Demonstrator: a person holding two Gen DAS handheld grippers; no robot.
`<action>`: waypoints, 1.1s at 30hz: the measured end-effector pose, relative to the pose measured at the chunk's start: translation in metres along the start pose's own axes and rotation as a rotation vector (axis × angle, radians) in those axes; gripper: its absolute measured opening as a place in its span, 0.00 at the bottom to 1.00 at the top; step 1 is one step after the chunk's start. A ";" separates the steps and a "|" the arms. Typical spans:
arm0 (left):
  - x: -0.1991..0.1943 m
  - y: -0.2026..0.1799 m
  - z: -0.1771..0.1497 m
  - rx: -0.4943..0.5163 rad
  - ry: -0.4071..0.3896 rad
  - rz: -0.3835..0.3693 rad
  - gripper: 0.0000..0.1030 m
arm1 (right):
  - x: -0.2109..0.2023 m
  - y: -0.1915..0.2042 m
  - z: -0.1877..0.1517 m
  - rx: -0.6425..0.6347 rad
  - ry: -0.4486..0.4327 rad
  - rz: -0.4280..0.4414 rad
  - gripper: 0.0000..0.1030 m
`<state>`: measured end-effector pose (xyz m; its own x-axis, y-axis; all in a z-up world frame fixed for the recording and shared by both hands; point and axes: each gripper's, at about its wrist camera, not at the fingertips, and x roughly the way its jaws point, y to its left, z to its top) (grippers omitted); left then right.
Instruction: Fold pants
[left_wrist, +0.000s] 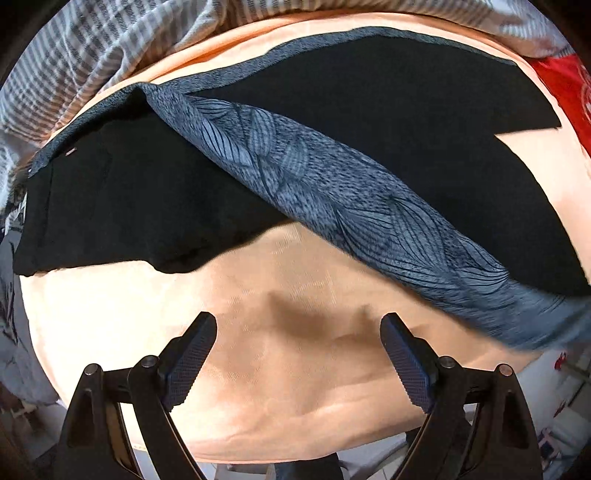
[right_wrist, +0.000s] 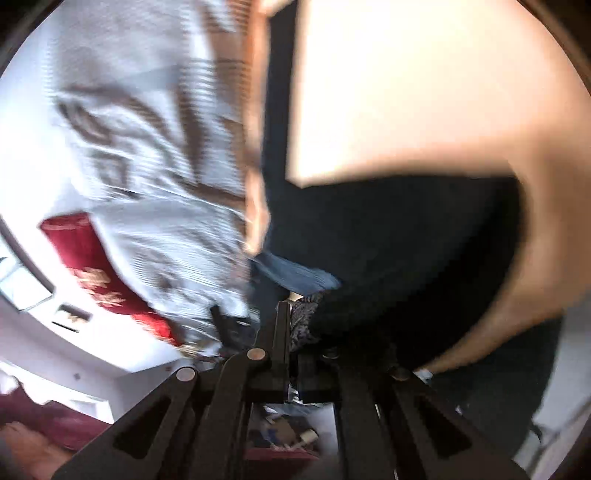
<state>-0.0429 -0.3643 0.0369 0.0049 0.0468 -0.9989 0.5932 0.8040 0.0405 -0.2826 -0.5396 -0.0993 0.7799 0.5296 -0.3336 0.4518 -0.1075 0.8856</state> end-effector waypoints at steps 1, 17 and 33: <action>-0.003 -0.003 0.002 -0.009 0.000 0.002 0.89 | -0.004 0.017 0.019 -0.021 -0.010 0.024 0.03; -0.055 -0.075 0.118 -0.202 -0.131 0.013 0.89 | 0.081 0.127 0.315 -0.236 0.080 -0.237 0.03; -0.017 -0.052 0.154 -0.329 -0.054 0.053 0.89 | 0.088 0.102 0.353 -0.156 0.060 -0.412 0.81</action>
<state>0.0500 -0.4984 0.0478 0.0771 0.0691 -0.9946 0.2998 0.9498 0.0893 -0.0154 -0.8009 -0.1527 0.5200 0.5497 -0.6538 0.6455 0.2484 0.7223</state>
